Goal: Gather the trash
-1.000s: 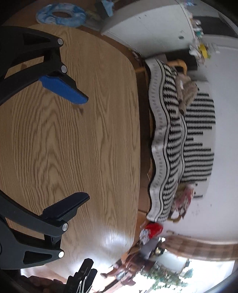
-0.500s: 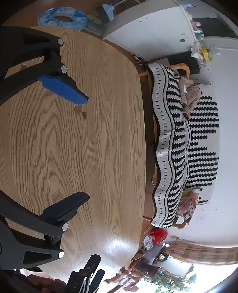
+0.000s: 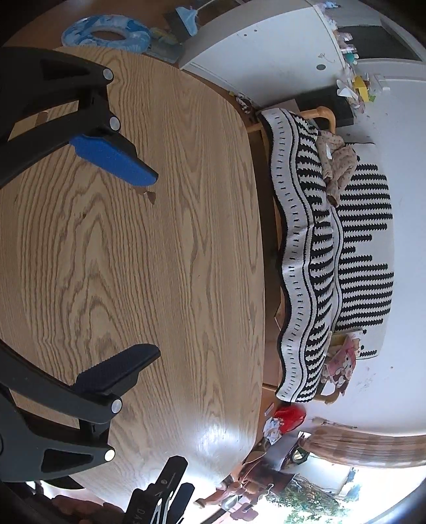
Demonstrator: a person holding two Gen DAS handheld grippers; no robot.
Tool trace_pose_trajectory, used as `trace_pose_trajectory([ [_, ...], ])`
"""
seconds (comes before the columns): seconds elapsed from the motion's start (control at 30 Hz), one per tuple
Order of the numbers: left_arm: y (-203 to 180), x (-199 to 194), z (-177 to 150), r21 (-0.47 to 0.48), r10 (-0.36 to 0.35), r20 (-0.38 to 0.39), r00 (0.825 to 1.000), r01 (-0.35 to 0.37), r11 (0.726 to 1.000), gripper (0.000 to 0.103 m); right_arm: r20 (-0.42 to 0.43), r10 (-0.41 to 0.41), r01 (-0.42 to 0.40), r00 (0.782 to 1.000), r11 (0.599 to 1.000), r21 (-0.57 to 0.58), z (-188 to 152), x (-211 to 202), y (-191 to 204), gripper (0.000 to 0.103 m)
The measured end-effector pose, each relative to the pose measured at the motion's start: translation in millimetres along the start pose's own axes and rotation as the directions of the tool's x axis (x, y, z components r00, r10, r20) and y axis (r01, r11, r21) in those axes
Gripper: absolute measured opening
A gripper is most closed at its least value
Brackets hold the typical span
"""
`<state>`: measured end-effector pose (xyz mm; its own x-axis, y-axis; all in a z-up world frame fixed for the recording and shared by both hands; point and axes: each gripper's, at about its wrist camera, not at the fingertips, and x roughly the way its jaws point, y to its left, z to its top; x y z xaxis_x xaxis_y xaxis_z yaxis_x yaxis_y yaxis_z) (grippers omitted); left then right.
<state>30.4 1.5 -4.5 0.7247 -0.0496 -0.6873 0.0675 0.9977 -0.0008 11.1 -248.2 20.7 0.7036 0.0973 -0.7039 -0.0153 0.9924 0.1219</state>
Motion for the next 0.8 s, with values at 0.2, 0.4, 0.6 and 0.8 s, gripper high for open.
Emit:
trace_pose_trajectory([
  [0.2,-0.3,1.0,-0.1,0.002,-0.002,-0.001,1.0,0.002,1.0,0.094,0.0,-0.002,0.002,1.0,1.0,-0.002,-1.1,-0.7,0.3,0.096],
  [0.4,-0.3,1.8,-1.3,0.006,-0.003,-0.004,1.0,0.003,1.0,0.094,-0.002,-0.002,0.002,1.0,1.0,-0.002,-0.9,0.1,0.9,0.096],
  [0.6,-0.9,3.4,-0.2,0.008,-0.004,-0.006,1.0,0.004,1.0,0.094,-0.001,-0.003,0.003,1.0,1.0,-0.002,-2.6,0.0,1.1,0.096],
  [0.8,-0.8,5.3,0.1,0.013,-0.006,-0.008,1.0,0.006,1.0,0.094,-0.002,-0.003,0.003,1.0,1.0,-0.003,-2.7,-0.3,1.0,0.096],
])
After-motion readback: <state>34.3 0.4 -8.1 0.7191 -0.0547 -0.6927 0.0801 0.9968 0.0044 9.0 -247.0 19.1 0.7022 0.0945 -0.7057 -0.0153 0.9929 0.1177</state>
